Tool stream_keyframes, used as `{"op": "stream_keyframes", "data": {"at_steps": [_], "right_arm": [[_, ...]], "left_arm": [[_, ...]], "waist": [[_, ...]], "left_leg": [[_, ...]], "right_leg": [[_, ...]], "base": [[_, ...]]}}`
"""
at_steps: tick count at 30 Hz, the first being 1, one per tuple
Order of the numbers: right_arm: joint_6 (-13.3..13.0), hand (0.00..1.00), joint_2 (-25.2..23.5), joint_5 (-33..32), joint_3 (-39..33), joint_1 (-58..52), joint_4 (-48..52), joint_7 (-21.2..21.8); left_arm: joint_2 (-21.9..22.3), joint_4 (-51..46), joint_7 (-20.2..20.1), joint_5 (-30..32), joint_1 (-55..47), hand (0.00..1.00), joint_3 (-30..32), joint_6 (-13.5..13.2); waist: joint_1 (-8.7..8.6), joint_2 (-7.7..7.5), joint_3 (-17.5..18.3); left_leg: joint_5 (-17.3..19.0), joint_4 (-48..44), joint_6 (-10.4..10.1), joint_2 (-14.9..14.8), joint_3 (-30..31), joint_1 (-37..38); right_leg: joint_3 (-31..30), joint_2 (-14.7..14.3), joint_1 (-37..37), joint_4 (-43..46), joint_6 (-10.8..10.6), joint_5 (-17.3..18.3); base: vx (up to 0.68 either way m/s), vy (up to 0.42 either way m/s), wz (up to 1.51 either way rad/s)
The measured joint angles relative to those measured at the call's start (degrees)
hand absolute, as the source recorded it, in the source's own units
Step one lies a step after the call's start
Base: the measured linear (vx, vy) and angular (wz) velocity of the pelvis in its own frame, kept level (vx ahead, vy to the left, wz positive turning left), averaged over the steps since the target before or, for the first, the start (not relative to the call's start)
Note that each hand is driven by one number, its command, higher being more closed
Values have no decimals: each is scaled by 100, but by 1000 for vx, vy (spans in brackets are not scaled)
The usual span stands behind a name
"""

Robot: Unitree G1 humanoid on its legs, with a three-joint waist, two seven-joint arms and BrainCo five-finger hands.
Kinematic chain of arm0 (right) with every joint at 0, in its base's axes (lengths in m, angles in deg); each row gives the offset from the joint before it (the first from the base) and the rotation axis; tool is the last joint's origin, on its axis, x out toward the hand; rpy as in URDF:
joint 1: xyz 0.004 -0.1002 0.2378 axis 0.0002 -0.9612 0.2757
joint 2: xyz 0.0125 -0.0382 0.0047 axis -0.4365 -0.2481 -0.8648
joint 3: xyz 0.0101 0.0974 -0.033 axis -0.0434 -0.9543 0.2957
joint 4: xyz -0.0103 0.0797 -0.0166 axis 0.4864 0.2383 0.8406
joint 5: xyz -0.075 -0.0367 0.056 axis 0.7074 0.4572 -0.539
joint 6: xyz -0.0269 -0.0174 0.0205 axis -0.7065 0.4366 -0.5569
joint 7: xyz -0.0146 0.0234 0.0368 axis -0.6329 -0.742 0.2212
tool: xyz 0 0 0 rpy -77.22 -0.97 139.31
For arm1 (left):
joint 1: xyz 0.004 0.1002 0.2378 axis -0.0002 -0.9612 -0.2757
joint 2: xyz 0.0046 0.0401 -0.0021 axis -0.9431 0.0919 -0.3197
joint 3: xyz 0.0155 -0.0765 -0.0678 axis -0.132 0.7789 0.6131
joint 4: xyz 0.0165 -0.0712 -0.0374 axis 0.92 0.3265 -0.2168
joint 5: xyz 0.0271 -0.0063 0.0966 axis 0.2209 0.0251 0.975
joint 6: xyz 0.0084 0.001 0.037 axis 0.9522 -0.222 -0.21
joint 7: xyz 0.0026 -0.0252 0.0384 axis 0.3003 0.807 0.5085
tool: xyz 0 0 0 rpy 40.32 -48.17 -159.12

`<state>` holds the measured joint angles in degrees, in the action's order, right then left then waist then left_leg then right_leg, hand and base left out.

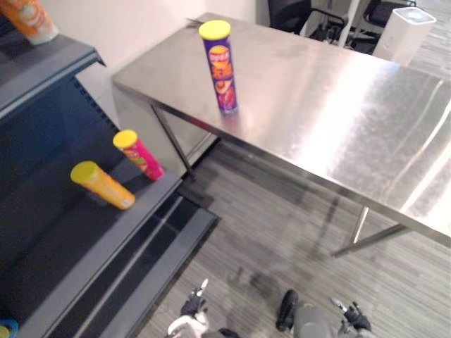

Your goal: Put the gum and the chips on the shelf.

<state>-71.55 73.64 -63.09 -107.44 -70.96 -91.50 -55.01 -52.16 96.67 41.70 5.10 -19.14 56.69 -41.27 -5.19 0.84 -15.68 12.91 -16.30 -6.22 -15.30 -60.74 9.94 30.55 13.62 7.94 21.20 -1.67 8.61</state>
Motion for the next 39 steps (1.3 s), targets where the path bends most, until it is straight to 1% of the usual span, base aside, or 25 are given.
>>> {"op": "stream_keyframes", "data": {"at_steps": [2, 4, 5, 6, 7, 8, 9, 10, 11, 12, 13, 14, 15, 16, 17, 18, 19, 20, 23, 25, 28, 33, 35, 37, 39], "right_arm": [[-1, 0, -7, -4, 4, 17, -1, 8], [-10, 0, -10, -54, 5, 9, -74, 10], [-14, 0, -9, -63, 5, 10, -132, 10], [-17, 0, 7, -77, 20, 13, -208, 9], [-18, 0, 19, -83, 68, -3, -226, 4], [-21, 0, 28, -85, 87, -9, -228, 3], [-33, 0, 59, -87, 79, 4, -231, 1], [-58, 0, 108, -90, 72, 14, -250, -7], [-101, 0, 164, -90, 68, 35, -298, -11], [-121, 0, 180, -90, 66, 40, -323, -14], [-123, 0, 212, -86, 18, 58, -373, -57], [-123, 0, 213, -86, -16, 58, -378, -76], [-123, 0, 214, -81, -82, 83, -399, -132], [-123, 0, 211, -80, -108, 100, -400, -142], [-123, 0, 214, -79, -128, 109, -399, -155], [-123, 0, 226, -71, -137, 98, -395, -170], [-120, 0, 215, -69, -141, 107, -397, -177], [-118, 0, 93, -67, -152, -23, -394, -176], [-113, 0, -83, -45, -188, -57, -396, -198], [-113, 0, -183, -32, -190, 33, -396, -204], [-116, 0, -229, 5, -191, 92, -401, -264], [-122, 0, -213, -96, -505, 97, -478, -429], [-132, 0, -177, -299, -876, 116, -570, -563], [-135, 0, -16, -573, -1603, 194, -723, -797], [-137, 0, 154, -763, -2128, 279, -732, -919]], "left_arm": [[2, 16, 5, 2, -8, 0, 8, 0], [1, 34, 36, 2, -7, 0, 30, 5], [-7, 27, 53, 1, -6, 0, 57, 6], [-20, -6, 96, -1, -14, 0, 69, 6], [-36, -42, 112, -6, -35, 0, 83, 1], [-48, -74, 118, -12, -50, 0, 111, -8], [-31, -145, 122, -15, -56, 0, 124, -2], [2, -217, 125, -20, -66, 0, 124, -12], [15, -243, 132, -79, -74, 0, 119, -14], [18, -247, 137, -136, -75, 0, 119, -20], [30, -249, 140, -184, -73, 0, 119, -41], [36, -254, 139, -184, -64, 0, 118, -42], [47, -253, 126, -177, -72, 0, 118, -45], [48, -244, 122, -174, -70, 0, 119, -45], [57, -216, 122, -170, -71, 0, 118, -45], [75, -136, 148, -159, -70, 0, 123, -49], [69, -120, 167, -155, -49, 0, 121, -47], [64, -78, 223, -132, -42, 0, 60, -48], [-41, -68, 224, -38, -42, 0, 7, -41], [-103, 19, 228, 72, -55, 0, 1, -38], [-147, 104, 237, 78, -115, 0, -12, -35], [-136, 218, 237, 111, -174, 0, -121, -41], [-137, 255, 236, 129, -175, 0, -165, -41], [-138, 261, 238, 246, -185, 0, -156, -39], [-138, 259, 239, 286, -212, 0, -123, -39]], "waist": [[-73, 0, -1], [-94, 3, 0], [-79, -4, 0], [-67, -4, -2], [-74, -7, -7], [-87, -88, -59], [-73, -70, -56], [-43, -88, -65], [-22, -78, -61], [-11, -78, -61], [42, -65, -54], [66, -60, -52], [78, -17, -27], [78, 0, -19], [86, 45, 8], [84, 82, 36], [72, 67, 41], [62, -68, 156], [67, -195, 242], [93, -228, 290], [90, -203, 353], [88, -142, 525], [91, -88, 583], [100, -104, 646], [97, -108, 697]], "left_leg": [[86, -199, 7, -102, 20, -13], [183, -737, -3, -422, -6, -40], [172, -1015, 15, -535, 27, -77], [74, -1489, 179, -794, 286, -178], [-126, -1937, 504, -932, 1056, -403], [-56, -2109, 551, -921, 1542, -614], [82, -1979, 298, -683, 2285, -788], [163, -1626, 177, -346, 2909, -912], [160, -1231, 166, -115, 3215, -1011], [149, -979, 152, -24, 3324, -1051], [28, -313, 29, 137, 3609, -1165], [-67, -47, -2, 187, 3762, -1209], [-255, 406, -55, 264, 4069, -1293], [-354, 574, -87, 288, 4212, -1315], [-635, 737, -153, 332, 4394, -1313], [-1098, 848, -100, 419, 4492, -1174], [-1108, 879, -60, 499, 4471, -1074], [-1063, 1029, 24, 738, 4384, -949], [-1048, 1044, 61, 967, 4356, -966], [-1040, 1095, 75, 1102, 4204, -856], [-1040, 1254, 75, 1143, 4079, -635], [-1040, 1589, 75, 1086, 4074, -458], [-1041, 1688, 76, 1011, 4075, -415], [-1042, 1786, 78, 1012, 4076, -358], [-1045, 1887, 83, 1045, 4080, -352]], "right_leg": [[3, 42, 44, 156, 3, 126], [-17, 13, 62, 349, 5, 393], [-43, -19, 53, 352, 21, 429], [-131, -115, -18, 356, 81, 477], [-245, -232, -157, 259, 153, 538], [-302, -274, -234, 179, 163, 543], [-404, -276, -324, 89, 186, 515], [-601, -282, -405, -23, 148, 514], [-748, -285, -479, -120, 117, 491], [-830, -286, -507, -155, 102, 485], [-1012, -299, -519, -228, 52, 461], [-1099, -317, -519, -260, 30, 449], [-1234, -391, -521, -343, -42, 408], [-1297, -417, -523, -358, -119, 380], [-1472, -473, -531, -374, -223, 372], [-1639, -485, -572, -379, -294, 352], [-1705, -406, -645, -414, -347, 319], [-1767, -221, -770, -713, -527, 203], [-1767, -67, -931, -1076, -705, 25], [-1837, 30, -1102, -1439, -781, -241], [-1850, 30, -1231, -1613, -777, -401], [-1852, -95, -1253, -1776, -726, -441], [-1848, -192, -1292, -1915, -686, -591], [-1848, -219, -1343, -2043, -688, -639], [-1849, -214, -1325, -2118, -689, -639]], "base": [[-4, -32, 4], [6, -62, -6], [29, -74, -21], [58, -167, -34], [45, -180, -38], [41, -165, -39], [9, -66, -55], [48, -40, -76], [59, -14, -76], [84, 15, -81], [62, 30, -68], [100, 65, -83], [96, 79, -61], [164, 141, -80], [263, 255, -82], [237, 224, -78], [360, 356, -49], [259, 262, -15], [210, 204, -1], [181, 173, -23], [111, 93, -28], [62, 7, -14], [-1, 3, -11], [-51, -3, -8], [-62, 3, -7]]}}
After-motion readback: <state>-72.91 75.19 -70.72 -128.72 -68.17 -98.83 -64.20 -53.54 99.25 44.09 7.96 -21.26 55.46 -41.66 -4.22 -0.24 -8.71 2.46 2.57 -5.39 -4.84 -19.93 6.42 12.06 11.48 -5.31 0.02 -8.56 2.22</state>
